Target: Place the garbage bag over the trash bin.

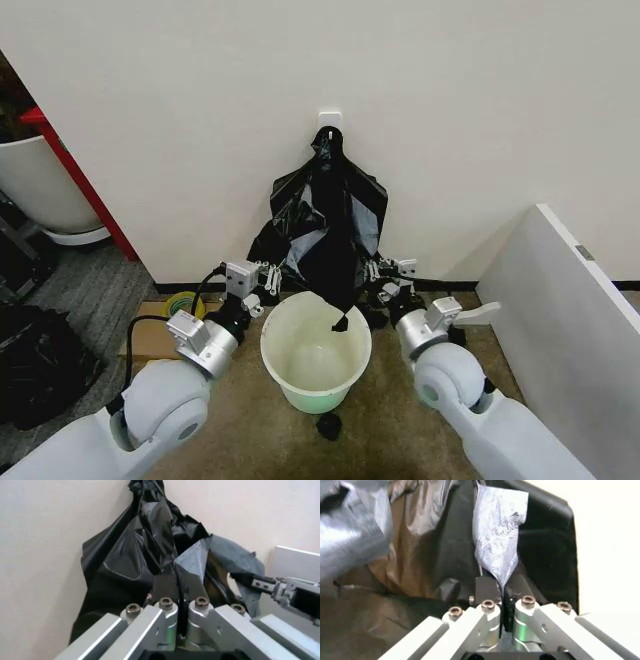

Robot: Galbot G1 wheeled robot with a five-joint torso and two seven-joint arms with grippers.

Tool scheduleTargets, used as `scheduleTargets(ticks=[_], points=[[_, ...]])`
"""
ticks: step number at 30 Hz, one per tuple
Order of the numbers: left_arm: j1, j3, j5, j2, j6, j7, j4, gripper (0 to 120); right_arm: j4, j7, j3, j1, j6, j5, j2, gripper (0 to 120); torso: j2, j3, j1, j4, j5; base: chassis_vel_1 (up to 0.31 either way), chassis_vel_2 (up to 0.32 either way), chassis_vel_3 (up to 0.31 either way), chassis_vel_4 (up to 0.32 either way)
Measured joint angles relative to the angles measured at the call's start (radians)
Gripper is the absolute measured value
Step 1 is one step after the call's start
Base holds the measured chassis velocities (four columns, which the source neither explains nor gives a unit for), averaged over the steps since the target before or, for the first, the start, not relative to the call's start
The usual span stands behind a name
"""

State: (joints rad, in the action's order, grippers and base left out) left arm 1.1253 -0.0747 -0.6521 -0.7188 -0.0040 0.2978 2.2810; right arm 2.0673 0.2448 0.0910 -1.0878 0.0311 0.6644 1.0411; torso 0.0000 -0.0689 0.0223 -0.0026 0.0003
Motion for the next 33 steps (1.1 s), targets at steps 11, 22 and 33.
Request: scheduleTargets(ticks=[11, 22, 33], points=[[0.116, -0.034, 0.016, 0.012, -0.002, 0.007, 0.115, 0, 0.21, -0.023, 0.094, -0.165, 0.008, 0.038, -0.071, 0, 0.0, 0.0, 0.0, -0.0001, 0.0002, 0.0, 0.0, 0.0, 0.0], [0.263, -0.047, 0.001, 0.021, 0.0, 0.016, 0.221, 0, 0.405, -0.025, 0.158, -0.355, 0.047, 0.08, -0.094, 0, 0.0, 0.0, 0.0, 0.0001, -0.0001, 0.0, 0.0, 0.0, 0.0], [0.241, -0.064, -0.018, 0.061, -0.015, 0.01, 0.223, 0, 0.423, -0.017, 0.131, -0.41, 0.043, 0.095, -0.002, 0, 0.0, 0.0, 0.0, -0.0002, -0.0002, 0.0, 0.0, 0.0, 0.0]])
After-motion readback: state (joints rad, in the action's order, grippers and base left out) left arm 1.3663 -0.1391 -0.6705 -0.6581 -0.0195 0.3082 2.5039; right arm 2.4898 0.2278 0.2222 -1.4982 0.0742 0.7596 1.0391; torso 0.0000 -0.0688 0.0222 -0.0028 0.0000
